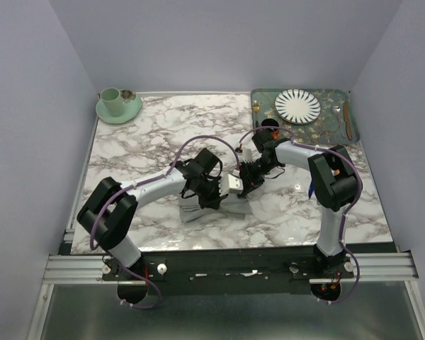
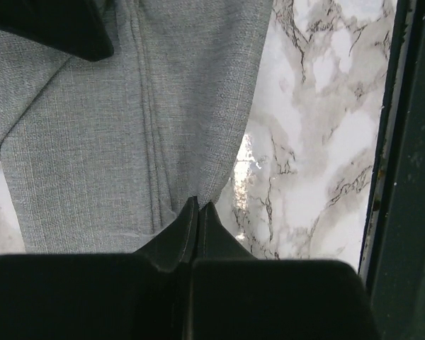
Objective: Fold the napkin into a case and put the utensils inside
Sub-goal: Pass from the left arm to the right
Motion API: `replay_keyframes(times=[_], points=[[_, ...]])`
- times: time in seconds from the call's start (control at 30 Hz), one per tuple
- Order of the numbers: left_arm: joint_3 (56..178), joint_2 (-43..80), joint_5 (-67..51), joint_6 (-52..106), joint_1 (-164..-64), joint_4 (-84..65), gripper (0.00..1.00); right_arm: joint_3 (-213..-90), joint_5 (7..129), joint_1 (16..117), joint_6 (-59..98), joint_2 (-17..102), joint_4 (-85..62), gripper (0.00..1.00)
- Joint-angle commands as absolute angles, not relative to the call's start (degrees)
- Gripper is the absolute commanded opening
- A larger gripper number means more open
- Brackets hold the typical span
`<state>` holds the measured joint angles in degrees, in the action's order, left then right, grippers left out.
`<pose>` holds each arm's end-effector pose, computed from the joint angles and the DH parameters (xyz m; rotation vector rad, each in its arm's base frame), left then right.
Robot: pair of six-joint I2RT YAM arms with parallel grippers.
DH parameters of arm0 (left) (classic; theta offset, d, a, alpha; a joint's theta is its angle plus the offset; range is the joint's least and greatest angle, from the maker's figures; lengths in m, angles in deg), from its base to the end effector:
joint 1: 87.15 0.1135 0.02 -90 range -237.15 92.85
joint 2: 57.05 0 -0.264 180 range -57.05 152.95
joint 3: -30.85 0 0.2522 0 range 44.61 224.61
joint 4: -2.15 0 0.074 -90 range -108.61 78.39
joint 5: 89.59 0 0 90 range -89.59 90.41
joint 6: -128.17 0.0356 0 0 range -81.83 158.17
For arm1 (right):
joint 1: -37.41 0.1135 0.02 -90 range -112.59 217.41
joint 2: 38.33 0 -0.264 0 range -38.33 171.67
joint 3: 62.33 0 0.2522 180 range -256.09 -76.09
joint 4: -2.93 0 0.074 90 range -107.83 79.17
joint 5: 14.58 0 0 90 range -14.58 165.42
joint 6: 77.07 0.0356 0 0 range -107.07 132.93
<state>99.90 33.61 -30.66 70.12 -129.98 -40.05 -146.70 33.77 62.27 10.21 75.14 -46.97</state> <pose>0.2102 -0.2199 0.1908 1.7346 1.9891 -0.7869 0.3210 0.1748 0.1343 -0.7906 2.7779 1.1308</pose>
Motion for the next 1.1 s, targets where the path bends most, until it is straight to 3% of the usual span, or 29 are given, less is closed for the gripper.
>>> replay_keyframes(times=[0.0, 0.33, 0.73, 1.07], points=[[106.74, 39.36, -42.90, 70.78, -124.52, -47.99, 0.00, -145.78, 36.93, 62.37, 7.39, 76.01, -48.18, 0.29], [119.22, 51.31, -51.96, 70.08, -117.03, -55.10, 0.00, -146.66, 36.66, 62.37, 6.78, 76.54, -48.71, 0.29], [125.46, 63.18, -54.61, 69.11, -112.11, -59.24, 0.00, -147.45, 35.70, 62.37, 6.51, 74.79, -50.11, 0.32], [127.41, 66.79, -53.99, 69.29, -111.93, -62.49, 0.00, -148.86, 36.75, 61.14, 2.21, 61.98, -53.54, 0.55]])
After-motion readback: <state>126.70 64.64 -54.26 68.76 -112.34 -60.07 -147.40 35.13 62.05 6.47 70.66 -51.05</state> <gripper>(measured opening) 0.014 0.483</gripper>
